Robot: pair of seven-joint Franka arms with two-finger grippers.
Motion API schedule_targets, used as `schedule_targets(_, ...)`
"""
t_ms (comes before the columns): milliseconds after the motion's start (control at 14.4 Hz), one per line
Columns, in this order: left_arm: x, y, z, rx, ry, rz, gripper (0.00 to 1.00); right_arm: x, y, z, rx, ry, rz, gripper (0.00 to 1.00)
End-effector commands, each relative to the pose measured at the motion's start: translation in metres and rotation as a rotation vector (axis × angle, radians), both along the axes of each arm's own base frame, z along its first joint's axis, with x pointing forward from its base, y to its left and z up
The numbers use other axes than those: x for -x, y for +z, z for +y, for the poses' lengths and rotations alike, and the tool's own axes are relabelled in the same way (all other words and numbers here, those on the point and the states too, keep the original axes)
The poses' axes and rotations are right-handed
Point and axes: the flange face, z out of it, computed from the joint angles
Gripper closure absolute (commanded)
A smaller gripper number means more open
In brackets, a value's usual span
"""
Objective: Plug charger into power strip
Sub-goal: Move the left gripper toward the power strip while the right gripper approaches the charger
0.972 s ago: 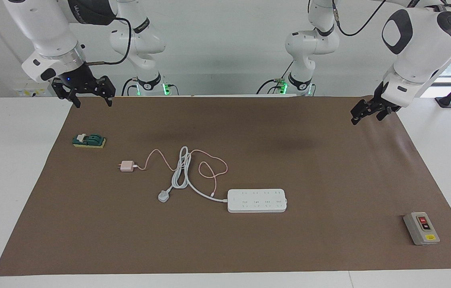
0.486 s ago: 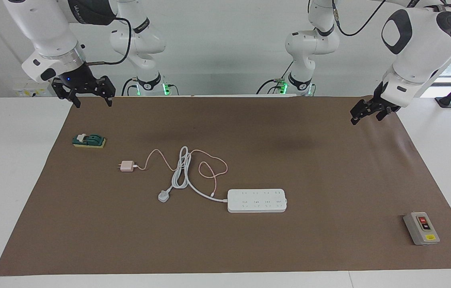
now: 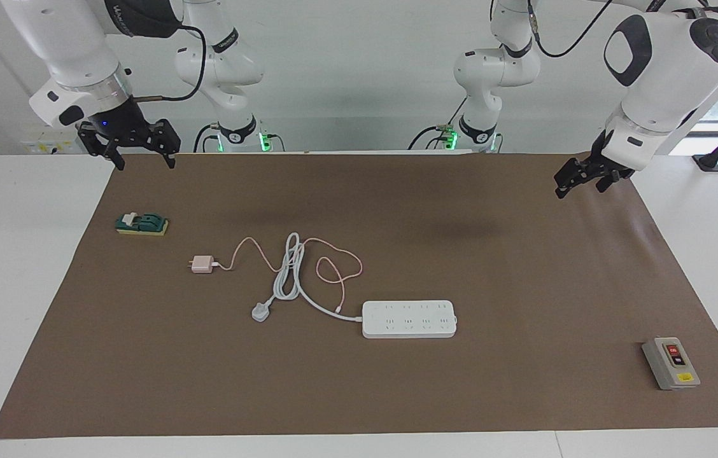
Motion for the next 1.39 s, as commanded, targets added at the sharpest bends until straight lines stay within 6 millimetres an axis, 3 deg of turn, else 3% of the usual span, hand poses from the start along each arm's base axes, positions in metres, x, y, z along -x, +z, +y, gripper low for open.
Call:
schedule_targets(0,0.004,0.004,0.003,0.01,0.002,-0.007,0.0,0.0,0.005,-0.018,0.001,-0.013,-0.025,0.0)
schedule_targets(139,0.004,0.004,0.008,0.009,0.01,-0.007,0.0,-0.005,0.008,-0.022,0.005,-0.065,-0.069,0.0)
schedule_targets(416,0.004,0.004,0.007,0.009,0.009,-0.007,0.0,-0.007,0.001,-0.008,0.013,-0.376,-0.102,0.0)
schedule_targets(555,0.004,0.004,0.007,0.009,0.009,-0.007,0.0,-0.006,-0.011,0.004,0.019,-0.533,-0.083,0.0)
schedule_targets(833,0.004,0.004,0.008,0.009,0.01,-0.007,0.0,-0.003,-0.031,0.007,0.024,-0.889,-0.088,0.0)
schedule_targets(1319,0.004,0.004,0.008,0.009,0.01,-0.007,0.0,-0.014,-0.045,0.006,-0.041,-1.141,-0.093,0.0)
